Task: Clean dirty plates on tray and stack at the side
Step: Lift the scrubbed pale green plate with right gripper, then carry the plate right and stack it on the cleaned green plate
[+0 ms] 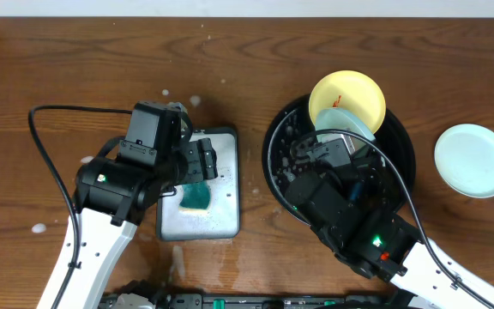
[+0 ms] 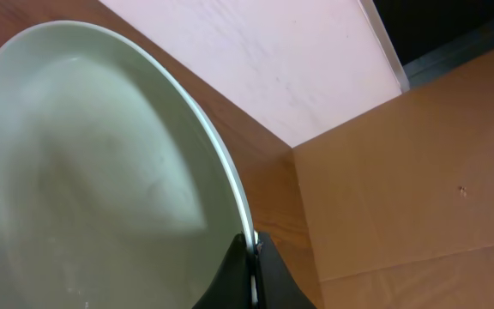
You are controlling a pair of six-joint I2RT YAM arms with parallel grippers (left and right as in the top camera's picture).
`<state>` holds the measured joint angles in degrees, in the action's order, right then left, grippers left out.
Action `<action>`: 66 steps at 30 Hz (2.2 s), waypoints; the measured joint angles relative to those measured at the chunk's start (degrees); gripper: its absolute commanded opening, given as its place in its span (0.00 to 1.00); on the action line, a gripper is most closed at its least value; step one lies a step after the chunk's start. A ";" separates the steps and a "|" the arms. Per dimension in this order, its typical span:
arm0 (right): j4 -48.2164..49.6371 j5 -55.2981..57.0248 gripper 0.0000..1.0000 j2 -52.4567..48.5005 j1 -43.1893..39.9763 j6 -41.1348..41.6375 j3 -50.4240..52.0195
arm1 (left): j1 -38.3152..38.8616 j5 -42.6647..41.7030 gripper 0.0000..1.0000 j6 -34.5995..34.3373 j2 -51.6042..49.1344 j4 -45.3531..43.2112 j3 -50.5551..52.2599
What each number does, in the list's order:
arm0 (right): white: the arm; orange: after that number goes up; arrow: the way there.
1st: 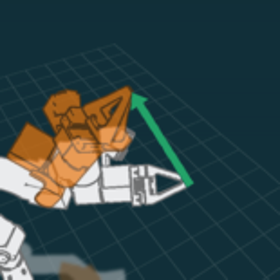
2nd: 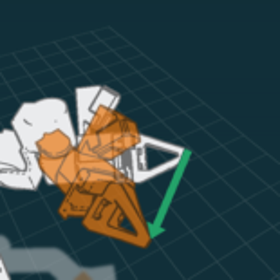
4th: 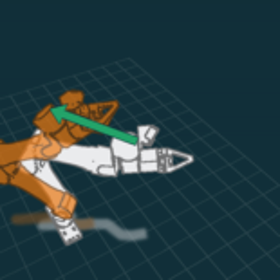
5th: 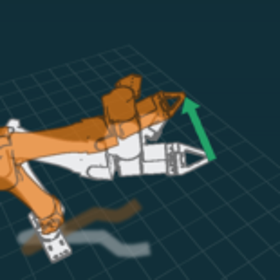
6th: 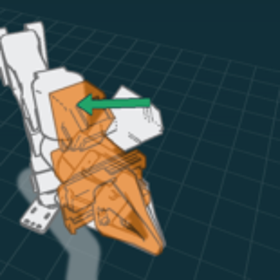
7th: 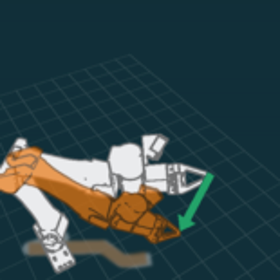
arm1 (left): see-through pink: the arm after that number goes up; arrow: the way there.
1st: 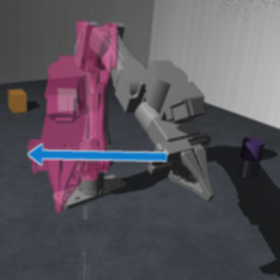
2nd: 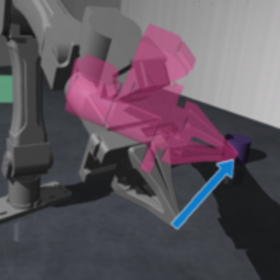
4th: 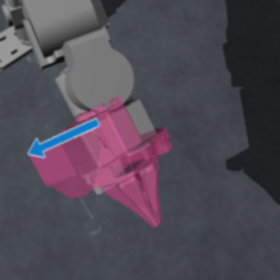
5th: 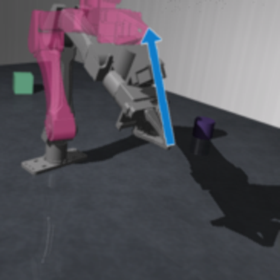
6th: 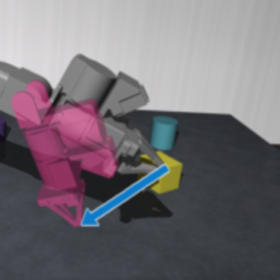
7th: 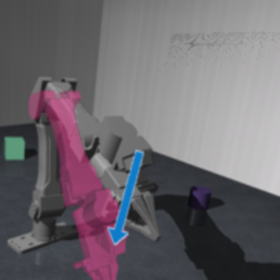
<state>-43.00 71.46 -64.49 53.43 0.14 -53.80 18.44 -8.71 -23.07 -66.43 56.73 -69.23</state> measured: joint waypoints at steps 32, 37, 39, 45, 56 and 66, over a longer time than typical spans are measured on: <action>3.45 -63.12 0.01 -0.37 -53.90 14.93 -0.02 | 0.00 0.00 0.83 0.00 0.00 0.02 0.00; 4.35 -74.51 0.01 -4.33 -76.63 16.28 -0.04 | 0.00 -0.02 0.83 0.00 0.00 -0.02 0.00; 5.35 -76.15 0.01 -7.15 -82.95 17.77 -0.04 | 0.00 -0.02 0.83 0.00 0.00 -0.02 0.00; 11.52 -78.77 0.01 -16.96 -95.45 23.58 -0.04 | 0.00 0.00 0.83 0.00 0.00 0.02 0.00; 14.82 -74.62 0.19 -24.33 -97.29 23.50 -0.39 | 0.00 0.00 0.83 0.00 0.00 0.02 0.00; 9.81 -83.54 0.42 -16.61 -88.21 17.42 -5.51 | 0.00 -0.02 0.83 0.00 0.00 0.02 0.00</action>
<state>-33.19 -12.08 -81.10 -34.79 17.56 -59.31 18.44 -8.73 -23.07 -66.43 56.75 -69.23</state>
